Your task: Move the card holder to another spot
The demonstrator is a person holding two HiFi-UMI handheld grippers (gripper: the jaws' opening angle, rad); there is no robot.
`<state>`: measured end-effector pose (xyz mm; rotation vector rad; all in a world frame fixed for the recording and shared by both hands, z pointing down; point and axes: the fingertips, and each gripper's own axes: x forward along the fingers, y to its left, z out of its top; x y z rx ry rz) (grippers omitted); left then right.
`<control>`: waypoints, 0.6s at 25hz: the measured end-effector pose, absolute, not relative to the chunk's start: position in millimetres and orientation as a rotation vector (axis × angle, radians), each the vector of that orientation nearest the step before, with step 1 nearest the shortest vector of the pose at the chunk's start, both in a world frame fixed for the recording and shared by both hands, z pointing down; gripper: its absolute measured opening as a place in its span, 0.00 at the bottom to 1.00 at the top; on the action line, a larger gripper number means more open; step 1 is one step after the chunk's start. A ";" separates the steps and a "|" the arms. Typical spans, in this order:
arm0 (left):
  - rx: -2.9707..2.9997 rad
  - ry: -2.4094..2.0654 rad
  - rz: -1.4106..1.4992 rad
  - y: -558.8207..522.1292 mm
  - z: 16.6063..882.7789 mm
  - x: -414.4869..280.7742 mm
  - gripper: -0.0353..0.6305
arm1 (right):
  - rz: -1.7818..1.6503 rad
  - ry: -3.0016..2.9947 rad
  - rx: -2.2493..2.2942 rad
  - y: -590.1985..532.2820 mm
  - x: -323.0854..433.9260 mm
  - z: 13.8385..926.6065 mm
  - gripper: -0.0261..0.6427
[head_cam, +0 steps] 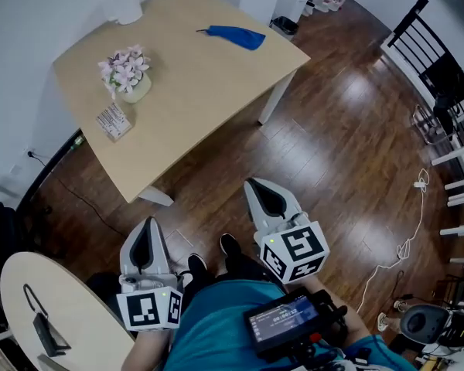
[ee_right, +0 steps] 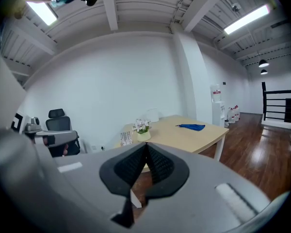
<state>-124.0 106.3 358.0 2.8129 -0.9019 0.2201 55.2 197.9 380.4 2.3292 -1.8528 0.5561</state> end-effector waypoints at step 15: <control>2.917 -0.726 0.211 142.6 352.8 -140.9 0.08 | 0.515 -1.840 2.399 234.9 -13.1 373.2 0.03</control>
